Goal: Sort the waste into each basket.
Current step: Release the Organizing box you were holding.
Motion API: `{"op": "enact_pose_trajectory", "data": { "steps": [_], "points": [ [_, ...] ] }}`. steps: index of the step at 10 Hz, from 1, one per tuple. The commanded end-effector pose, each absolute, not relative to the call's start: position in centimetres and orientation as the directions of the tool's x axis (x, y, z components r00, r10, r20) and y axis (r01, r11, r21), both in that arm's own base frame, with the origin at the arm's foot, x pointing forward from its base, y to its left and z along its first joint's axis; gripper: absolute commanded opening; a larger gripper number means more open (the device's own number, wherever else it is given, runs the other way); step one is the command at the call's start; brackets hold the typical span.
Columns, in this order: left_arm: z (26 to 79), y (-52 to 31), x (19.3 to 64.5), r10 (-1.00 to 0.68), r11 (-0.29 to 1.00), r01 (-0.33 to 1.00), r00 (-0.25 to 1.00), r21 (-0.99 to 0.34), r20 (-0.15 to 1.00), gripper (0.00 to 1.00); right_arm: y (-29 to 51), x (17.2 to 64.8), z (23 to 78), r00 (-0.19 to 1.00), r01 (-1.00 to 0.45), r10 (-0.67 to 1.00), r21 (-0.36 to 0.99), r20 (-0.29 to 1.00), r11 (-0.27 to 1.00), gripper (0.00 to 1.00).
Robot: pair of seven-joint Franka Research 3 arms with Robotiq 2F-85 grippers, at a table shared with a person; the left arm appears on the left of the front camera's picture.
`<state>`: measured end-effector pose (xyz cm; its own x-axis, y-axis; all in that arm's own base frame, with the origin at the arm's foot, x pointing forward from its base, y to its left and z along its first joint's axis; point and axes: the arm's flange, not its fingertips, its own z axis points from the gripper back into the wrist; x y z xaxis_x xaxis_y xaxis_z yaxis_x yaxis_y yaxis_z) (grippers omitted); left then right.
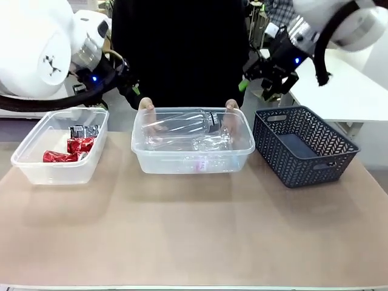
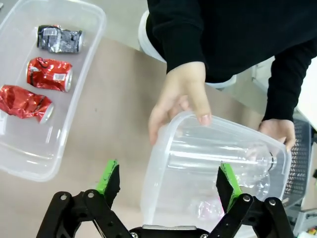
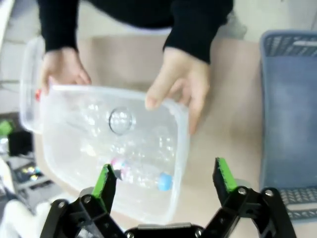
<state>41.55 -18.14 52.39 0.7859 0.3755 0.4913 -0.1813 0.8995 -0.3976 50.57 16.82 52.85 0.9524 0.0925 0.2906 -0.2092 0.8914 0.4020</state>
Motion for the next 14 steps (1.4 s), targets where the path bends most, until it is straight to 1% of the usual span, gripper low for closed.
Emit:
{"op": "enact_pose_trajectory", "data": {
  "steps": [1, 8, 9, 10, 11, 12, 13, 14],
  "points": [
    [53.2, -18.4, 41.9, 0.369, 0.903, -0.181, 0.789, -0.388, 0.491, 1.0, 16.6, 52.2, 53.3, 0.964, -0.138, 0.02, 0.435, 0.264, 0.89, 1.0],
    [53.0, -18.3, 41.7, 0.374, 0.9, -0.179, 0.787, -0.398, 0.492, 1.0, 16.4, 52.0, 53.0, 0.961, -0.154, 0.036, 0.424, 0.274, 0.892, 1.0],
    [54.1, -18.6, 41.8, 0.318, 0.926, -0.16, 0.816, -0.341, 0.482, 1.0, 12.9, 50.6, 54.4, 0.983, -0.151, 0.042, 0.651, 0.179, 0.744, 1.0],
    [56.0, -17.9, 41.4, 0.285, 0.907, -0.109, 0.869, -0.407, 0.404, 1.0, 9.1, 49.0, 55.9, 0.994, -0.11, 0.04, 0.819, 0.105, 0.563, 1.0],
    [58.0, -16.2, 40.9, 0.298, 0.825, -0.076, 0.901, -0.56, 0.316, 1.0, 5.3, 47.6, 57.0, 0.999, -0.031, 0.032, 0.917, 0.02, 0.398, 1.0],
    [59.6, -13.0, 40.3, 0.275, 0.677, -0.054, 0.944, -0.734, 0.184, 1.0, 1.5, 46.3, 58.0, 0.996, 0.092, -0.021, 0.979, -0.09, 0.18, 1.0],
    [60.0, -9.9, 39.8, 0.354, 0.522, -0.109, 0.93, -0.846, 0.099, 1.0, -1.3, 45.5, 58.3, 0.98, 0.178, -0.096, 0.984, -0.175, 0.026, 1.0],
    [59.5, -6.4, 39.2, 0.469, 0.326, -0.184, 0.883, -0.927, -0.011, 1.0, -3.4, 44.9, 57.9, 0.965, 0.212, -0.147, 0.976, -0.218, -0.057, 1.0]
  ]
}}
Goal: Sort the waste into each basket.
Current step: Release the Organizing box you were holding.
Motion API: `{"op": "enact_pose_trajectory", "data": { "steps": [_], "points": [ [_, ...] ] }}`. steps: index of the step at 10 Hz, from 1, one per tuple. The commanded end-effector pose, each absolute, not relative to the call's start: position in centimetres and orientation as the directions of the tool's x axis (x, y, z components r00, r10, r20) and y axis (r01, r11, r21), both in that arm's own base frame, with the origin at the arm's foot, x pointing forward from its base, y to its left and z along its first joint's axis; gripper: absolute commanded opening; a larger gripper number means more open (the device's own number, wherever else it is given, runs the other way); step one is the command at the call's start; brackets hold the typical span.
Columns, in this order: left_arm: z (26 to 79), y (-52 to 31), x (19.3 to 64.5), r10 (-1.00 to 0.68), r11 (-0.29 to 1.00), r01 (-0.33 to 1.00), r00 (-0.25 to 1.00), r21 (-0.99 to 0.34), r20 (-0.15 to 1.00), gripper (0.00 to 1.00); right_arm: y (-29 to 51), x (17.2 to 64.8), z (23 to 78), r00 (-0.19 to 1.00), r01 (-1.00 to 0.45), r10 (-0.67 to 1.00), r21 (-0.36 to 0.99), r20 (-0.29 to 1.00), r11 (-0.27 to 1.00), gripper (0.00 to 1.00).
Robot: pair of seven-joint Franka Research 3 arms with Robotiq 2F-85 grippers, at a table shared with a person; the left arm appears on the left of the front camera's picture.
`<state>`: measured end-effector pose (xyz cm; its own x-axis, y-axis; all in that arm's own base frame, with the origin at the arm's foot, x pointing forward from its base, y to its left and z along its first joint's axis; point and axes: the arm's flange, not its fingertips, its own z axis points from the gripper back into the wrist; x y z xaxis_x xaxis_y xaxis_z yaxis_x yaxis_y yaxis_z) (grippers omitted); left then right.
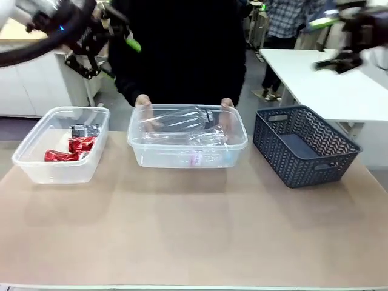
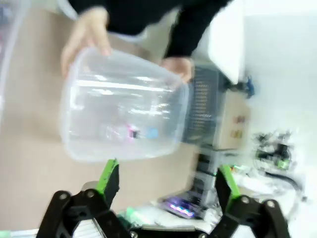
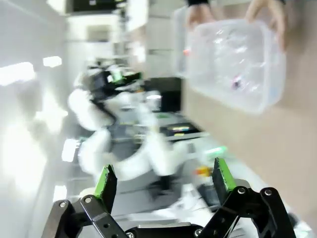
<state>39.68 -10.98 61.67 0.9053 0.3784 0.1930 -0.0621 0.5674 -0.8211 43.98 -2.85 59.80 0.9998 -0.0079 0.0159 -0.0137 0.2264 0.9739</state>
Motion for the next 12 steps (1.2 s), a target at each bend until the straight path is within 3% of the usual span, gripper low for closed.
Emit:
{"op": "enact_pose_trajectory", "data": {
  "steps": [1, 2, 3, 4, 12],
  "points": [
    [57.7, -3.0, 38.0, 0.562, 0.144, -0.227, 0.82, -0.963, -0.109, 1.0, -5.3, 44.5, 56.8, 0.945, 0.23, -0.213, 0.968, -0.246, -0.1, 1.0],
    [56.1, -1.6, 37.4, 0.614, 0.103, -0.238, 0.779, -0.966, -0.126, 1.0, -5.7, 44.8, 56.1, 0.924, 0.241, -0.282, 0.966, -0.259, -0.098, 1.0],
    [54.4, -1.2, 37.2, 0.642, 0.106, -0.297, 0.749, -0.949, -0.163, 1.0, -6.0, 43.6, 58.5, 0.994, 0.089, -0.068, 0.99, -0.083, 0.105, 1.0],
    [59.4, -2.2, 37.9, 0.528, 0.253, -0.192, 0.849, -0.948, -0.031, 1.0, -6.0, 43.6, 58.5, 0.994, 0.089, -0.068, 0.99, -0.083, 0.105, 1.0],
    [59.4, -2.2, 37.9, 0.528, 0.253, -0.192, 0.849, -0.948, -0.031, 1.0, -6.0, 43.6, 58.5, 0.994, 0.089, -0.068, 0.99, -0.083, 0.105, 1.0]
  ]
}}
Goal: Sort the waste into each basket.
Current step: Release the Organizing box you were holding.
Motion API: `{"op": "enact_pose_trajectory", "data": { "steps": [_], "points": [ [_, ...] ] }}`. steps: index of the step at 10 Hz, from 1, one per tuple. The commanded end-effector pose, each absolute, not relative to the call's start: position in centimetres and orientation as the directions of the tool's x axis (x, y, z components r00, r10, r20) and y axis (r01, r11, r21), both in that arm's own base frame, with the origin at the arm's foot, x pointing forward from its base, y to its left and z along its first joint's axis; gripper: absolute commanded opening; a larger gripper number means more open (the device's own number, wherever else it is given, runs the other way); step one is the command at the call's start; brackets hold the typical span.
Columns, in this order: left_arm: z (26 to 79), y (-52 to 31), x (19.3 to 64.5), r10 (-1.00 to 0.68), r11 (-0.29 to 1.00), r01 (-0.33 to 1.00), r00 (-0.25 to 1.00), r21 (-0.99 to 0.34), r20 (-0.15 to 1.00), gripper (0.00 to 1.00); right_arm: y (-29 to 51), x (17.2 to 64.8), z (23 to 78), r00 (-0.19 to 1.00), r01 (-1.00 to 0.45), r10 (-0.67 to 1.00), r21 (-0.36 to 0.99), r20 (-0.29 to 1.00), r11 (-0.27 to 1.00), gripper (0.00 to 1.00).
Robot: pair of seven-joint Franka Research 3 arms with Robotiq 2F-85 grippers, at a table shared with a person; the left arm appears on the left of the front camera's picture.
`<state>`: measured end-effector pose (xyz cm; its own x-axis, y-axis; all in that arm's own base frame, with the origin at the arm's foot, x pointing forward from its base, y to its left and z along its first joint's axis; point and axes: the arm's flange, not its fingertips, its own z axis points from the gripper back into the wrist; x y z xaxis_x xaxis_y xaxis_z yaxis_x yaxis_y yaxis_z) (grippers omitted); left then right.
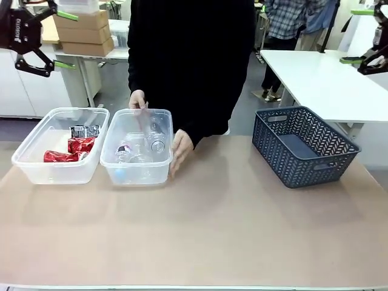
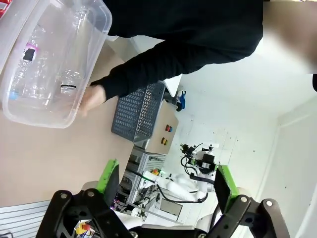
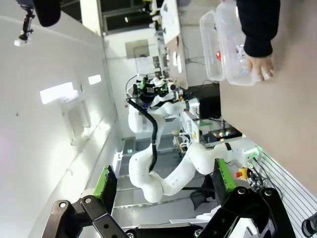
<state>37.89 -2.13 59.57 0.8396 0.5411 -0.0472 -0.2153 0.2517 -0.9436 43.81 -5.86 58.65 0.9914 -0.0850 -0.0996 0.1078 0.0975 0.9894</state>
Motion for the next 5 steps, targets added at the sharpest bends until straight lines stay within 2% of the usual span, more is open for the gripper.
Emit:
{"op": "enact_pose_trajectory", "data": {
  "steps": [1, 5],
  "points": [
    [59.43, -2.22, 37.92, 0.528, 0.253, -0.192, 0.849, -0.948, -0.031, 1.0, -5.97, 43.58, 58.53, 0.994, 0.089, -0.068, 0.99, -0.083, 0.105, 1.0],
    [59.43, -2.22, 37.92, 0.528, 0.253, -0.192, 0.849, -0.948, -0.031, 1.0, -5.97, 43.58, 58.53, 0.994, 0.089, -0.068, 0.99, -0.083, 0.105, 1.0]
  ]
}}
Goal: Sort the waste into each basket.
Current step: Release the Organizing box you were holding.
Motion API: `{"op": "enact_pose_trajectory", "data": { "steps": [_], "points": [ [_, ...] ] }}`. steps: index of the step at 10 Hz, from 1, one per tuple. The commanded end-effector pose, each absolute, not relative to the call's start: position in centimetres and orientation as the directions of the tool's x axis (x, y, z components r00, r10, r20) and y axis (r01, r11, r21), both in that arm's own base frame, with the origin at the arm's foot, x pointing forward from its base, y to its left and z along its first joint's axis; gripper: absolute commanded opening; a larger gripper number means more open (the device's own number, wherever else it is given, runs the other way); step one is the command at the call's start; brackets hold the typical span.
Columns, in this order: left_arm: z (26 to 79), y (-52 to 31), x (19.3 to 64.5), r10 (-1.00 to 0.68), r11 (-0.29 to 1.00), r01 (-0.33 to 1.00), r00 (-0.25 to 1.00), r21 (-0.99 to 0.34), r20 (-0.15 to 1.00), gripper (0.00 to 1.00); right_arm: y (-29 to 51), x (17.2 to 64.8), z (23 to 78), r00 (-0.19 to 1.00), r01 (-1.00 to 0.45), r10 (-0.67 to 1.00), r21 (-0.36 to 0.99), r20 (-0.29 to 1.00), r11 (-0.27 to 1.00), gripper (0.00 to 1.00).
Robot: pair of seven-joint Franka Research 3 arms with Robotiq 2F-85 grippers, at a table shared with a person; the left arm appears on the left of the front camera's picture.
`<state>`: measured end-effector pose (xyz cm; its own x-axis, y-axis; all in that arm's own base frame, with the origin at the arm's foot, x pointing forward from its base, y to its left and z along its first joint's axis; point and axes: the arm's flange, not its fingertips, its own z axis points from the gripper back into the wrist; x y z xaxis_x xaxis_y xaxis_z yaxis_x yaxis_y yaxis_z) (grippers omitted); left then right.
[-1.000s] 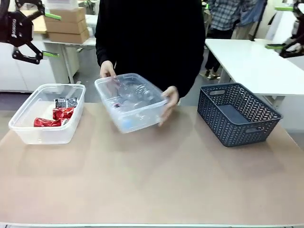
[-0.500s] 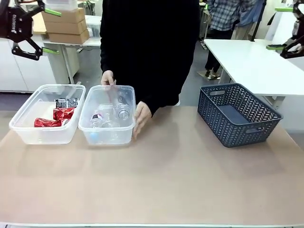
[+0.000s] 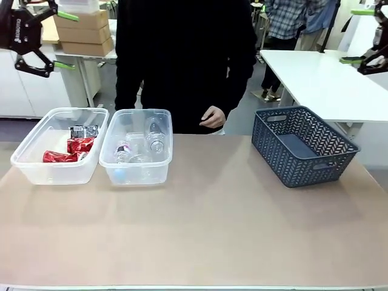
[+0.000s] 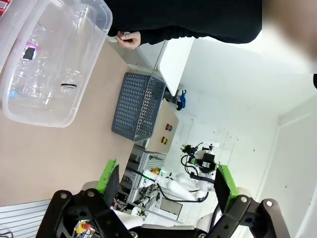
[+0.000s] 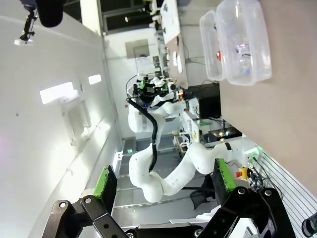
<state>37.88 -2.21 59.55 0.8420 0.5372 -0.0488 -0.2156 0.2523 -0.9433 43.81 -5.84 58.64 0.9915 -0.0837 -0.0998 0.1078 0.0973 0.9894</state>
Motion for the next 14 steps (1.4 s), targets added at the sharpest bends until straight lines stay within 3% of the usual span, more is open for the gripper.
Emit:
{"op": "enact_pose_trajectory", "data": {
  "steps": [1, 14],
  "points": [
    [59.43, -2.22, 37.92, 0.528, 0.253, -0.192, 0.849, -0.948, -0.031, 1.0, -5.97, 43.58, 58.53, 0.994, 0.089, -0.068, 0.99, -0.083, 0.105, 1.0],
    [59.43, -2.22, 37.92, 0.528, 0.253, -0.192, 0.849, -0.948, -0.031, 1.0, -5.97, 43.58, 58.53, 0.994, 0.089, -0.068, 0.99, -0.083, 0.105, 1.0]
  ]
}}
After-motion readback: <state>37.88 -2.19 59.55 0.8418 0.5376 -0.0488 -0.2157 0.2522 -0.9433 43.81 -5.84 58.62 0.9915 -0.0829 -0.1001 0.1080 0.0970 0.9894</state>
